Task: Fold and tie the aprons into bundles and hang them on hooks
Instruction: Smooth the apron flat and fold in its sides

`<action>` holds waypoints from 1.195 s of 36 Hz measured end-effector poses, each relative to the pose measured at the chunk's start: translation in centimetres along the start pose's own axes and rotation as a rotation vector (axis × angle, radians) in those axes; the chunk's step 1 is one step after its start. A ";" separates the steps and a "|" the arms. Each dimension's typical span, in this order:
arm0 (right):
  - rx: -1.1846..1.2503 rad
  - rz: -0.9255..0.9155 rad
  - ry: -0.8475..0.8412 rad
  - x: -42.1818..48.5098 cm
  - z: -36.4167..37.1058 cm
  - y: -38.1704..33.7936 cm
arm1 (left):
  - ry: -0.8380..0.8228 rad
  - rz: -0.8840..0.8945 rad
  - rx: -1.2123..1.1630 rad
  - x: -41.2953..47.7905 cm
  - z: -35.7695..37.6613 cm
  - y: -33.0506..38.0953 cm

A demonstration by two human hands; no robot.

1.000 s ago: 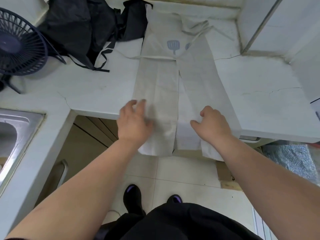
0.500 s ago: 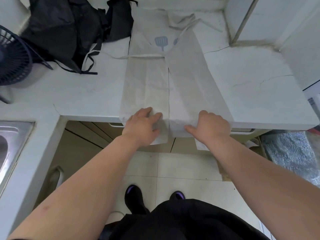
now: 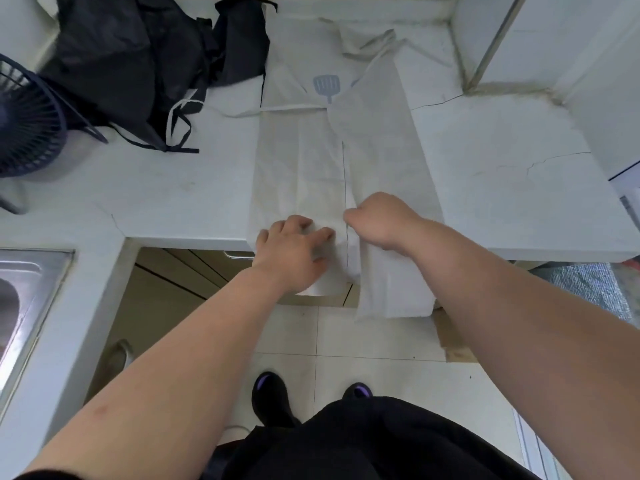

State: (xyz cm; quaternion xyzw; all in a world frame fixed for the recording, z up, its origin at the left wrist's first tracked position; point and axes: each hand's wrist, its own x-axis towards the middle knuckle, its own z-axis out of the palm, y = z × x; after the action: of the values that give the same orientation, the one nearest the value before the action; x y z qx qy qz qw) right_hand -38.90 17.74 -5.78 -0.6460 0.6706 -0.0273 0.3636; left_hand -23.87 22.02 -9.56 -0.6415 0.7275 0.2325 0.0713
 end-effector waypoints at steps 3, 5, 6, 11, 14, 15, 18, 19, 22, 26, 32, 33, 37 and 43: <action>-0.081 -0.021 -0.042 0.8 0.8 -0.1 | -0.004 0.009 -0.015 0.1 -0.1 -0.3; -0.172 -0.026 -0.098 0.9 1.6 0.7 | -0.011 0.009 -0.035 0.3 -0.2 -0.5; -0.173 -0.030 -0.117 0.9 1.9 1.2 | -0.011 0.007 -0.051 0.4 -0.3 -0.6; -0.048 -0.059 -0.093 0.5 1.9 2.9 | 0.055 0.030 -0.062 1.1 -0.4 -0.3; 0.024 -0.094 -0.115 0.1 1.5 3.4 | 0.126 0.108 -0.133 1.7 -0.1 0.7; 0.035 -0.096 -0.132 0.0 1.5 3.5 | 0.121 0.116 -0.180 1.9 0.0 1.1; 0.133 -0.070 -0.093 0.4 1.5 4.3 | 0.048 0.085 -0.198 2.3 0.0 2.1; 0.214 -0.037 -0.075 0.4 1.5 4.7 | 0.021 0.072 -0.188 2.4 0.0 2.3; 0.436 0.034 -0.044 0.1 1.2 5.6 | -0.018 0.077 -0.050 2.8 0.1 2.8; 0.283 0.034 0.230 -0.4 1.0 6.9 | 0.023 0.061 0.021 2.9 0.3 3.2; 0.202 0.204 0.425 -2.3 0.9 10.8 | 0.006 0.053 0.016 2.8 0.4 3.2; 0.222 0.220 0.414 -2.6 1.1 11.2 | -0.002 0.058 0.024 2.8 0.4 3.2; 0.458 0.317 0.372 -3.2 2.1 11.8 | -0.019 0.071 0.054 2.9 0.7 2.8; 0.659 0.306 0.376 -3.9 3.5 12.0 | -0.020 0.083 0.103 2.7 1.3 2.4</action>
State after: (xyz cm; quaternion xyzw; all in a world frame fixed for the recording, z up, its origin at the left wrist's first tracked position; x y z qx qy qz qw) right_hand -47.60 24.72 -12.68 -0.3711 0.7692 -0.3039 0.4222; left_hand -26.85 20.31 -11.21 -0.6039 0.7638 0.2039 0.1017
